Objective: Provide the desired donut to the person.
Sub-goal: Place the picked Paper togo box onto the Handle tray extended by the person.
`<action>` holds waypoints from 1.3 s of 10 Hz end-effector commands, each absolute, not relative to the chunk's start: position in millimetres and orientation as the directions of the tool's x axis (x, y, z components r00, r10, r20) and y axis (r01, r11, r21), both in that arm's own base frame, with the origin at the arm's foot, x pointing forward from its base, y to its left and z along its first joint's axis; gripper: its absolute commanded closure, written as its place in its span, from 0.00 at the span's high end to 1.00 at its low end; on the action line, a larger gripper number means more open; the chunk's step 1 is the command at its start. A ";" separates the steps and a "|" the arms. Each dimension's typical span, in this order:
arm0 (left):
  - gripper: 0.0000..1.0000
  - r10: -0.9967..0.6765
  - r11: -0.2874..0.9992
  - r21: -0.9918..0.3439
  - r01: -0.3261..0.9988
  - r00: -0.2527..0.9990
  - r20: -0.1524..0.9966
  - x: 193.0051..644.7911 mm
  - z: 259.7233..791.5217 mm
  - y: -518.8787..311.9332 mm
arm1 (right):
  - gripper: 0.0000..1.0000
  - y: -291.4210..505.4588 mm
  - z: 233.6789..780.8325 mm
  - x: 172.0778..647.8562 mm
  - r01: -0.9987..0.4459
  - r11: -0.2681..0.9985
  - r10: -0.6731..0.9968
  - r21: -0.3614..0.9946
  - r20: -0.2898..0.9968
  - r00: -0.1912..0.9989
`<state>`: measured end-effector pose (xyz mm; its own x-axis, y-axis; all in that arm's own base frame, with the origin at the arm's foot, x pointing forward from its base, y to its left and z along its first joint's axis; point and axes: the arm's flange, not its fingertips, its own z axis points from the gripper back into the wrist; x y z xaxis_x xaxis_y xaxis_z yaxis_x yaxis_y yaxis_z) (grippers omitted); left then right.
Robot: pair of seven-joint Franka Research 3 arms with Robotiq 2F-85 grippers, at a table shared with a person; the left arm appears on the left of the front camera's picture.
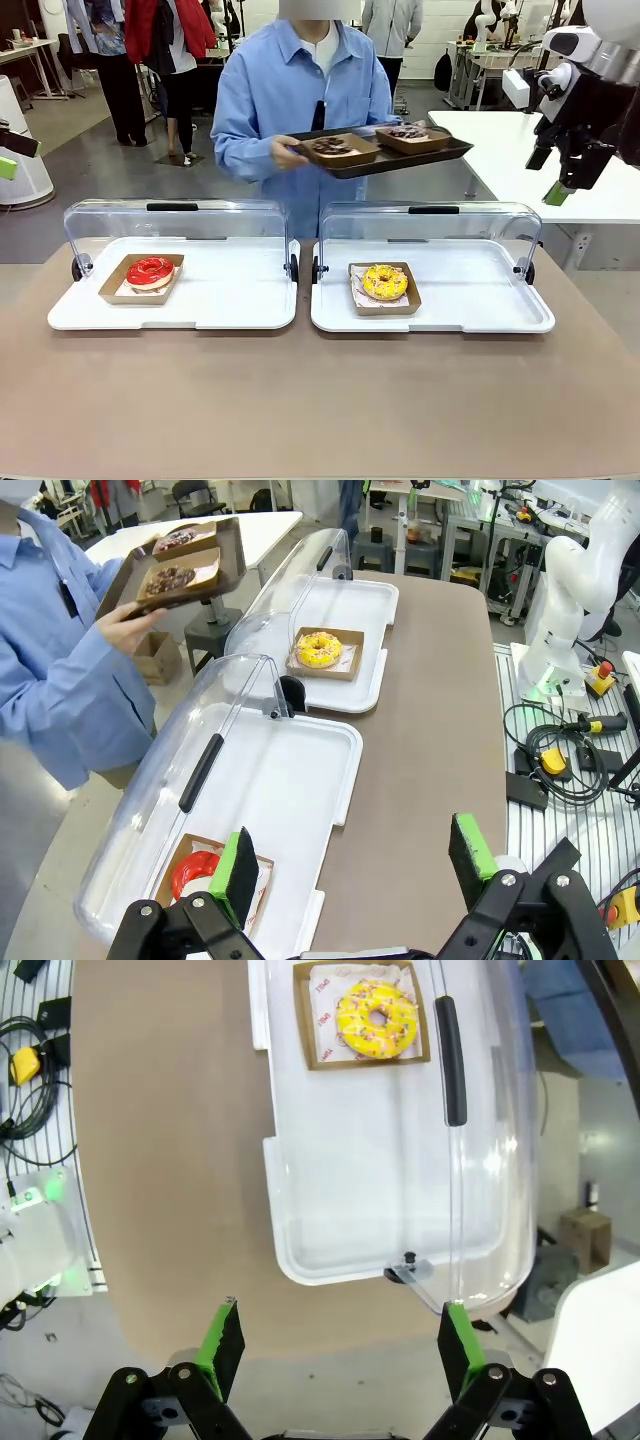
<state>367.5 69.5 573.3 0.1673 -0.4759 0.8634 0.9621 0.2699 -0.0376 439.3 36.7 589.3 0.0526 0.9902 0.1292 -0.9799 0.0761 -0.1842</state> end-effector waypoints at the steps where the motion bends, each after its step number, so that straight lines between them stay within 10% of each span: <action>1: 1.00 -0.465 0.263 -0.032 0.964 0.156 0.872 366.8 573.9 70.1 | 1.00 34.8 586.9 437.8 -0.981 0.079 0.990 -0.178 0.132 0.056; 9: 1.00 -0.465 0.263 -0.032 0.964 0.156 0.872 366.8 573.9 70.1 | 1.00 36.7 589.2 439.3 -0.980 0.076 0.990 -0.184 0.129 0.053; 11: 1.00 -0.465 0.263 -0.032 0.964 0.156 0.872 366.8 573.9 70.1 | 1.00 -5.7 575.3 472.2 -0.975 -0.198 0.840 0.104 0.530 -0.114; 13: 1.00 -0.465 0.263 -0.032 0.964 0.156 0.872 366.8 573.9 70.1 | 1.00 -38.8 545.5 504.3 -0.963 -0.254 0.658 0.088 0.745 -0.105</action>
